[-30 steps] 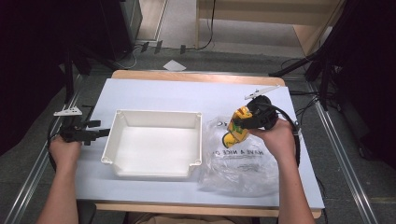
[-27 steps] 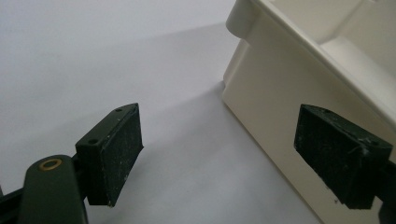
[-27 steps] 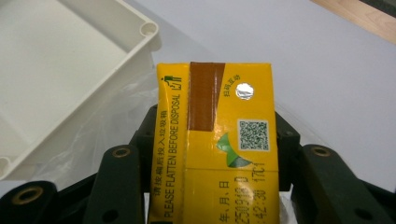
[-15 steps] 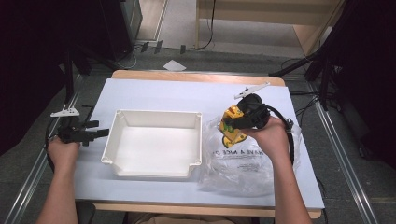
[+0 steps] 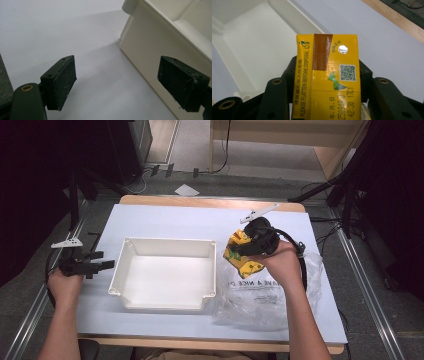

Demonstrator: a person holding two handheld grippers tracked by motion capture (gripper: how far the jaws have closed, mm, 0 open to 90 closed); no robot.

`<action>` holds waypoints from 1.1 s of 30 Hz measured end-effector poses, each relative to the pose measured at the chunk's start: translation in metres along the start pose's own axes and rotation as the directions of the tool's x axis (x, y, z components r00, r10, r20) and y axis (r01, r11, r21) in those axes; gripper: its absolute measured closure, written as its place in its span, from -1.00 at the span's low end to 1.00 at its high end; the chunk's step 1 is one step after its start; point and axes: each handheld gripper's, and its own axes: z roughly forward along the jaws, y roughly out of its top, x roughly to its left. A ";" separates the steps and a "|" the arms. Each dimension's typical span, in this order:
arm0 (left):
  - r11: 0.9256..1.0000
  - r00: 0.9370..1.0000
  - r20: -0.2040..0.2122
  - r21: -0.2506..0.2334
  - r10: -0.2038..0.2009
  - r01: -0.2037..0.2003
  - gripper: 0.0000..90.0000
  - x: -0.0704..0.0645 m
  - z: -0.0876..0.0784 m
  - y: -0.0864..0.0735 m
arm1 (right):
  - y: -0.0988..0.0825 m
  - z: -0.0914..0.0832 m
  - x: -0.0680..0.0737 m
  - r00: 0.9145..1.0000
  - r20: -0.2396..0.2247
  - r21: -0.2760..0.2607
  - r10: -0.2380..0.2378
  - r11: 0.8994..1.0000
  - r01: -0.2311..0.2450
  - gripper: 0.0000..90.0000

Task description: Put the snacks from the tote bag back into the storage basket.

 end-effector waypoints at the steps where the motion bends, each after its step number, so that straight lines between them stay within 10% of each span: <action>1: 1.000 1.000 -0.003 0.001 0.002 -0.002 -0.64 0.000 0.000 0.000 | 0.002 0.001 0.001 1.000 -0.005 -0.002 -0.007 1.000 0.007 0.19; 33: 1.000 1.000 -0.008 -0.005 0.002 -0.002 -0.64 -0.001 -0.010 -0.008 | 0.038 0.015 0.036 0.989 -0.066 -0.044 -0.136 0.990 0.133 0.20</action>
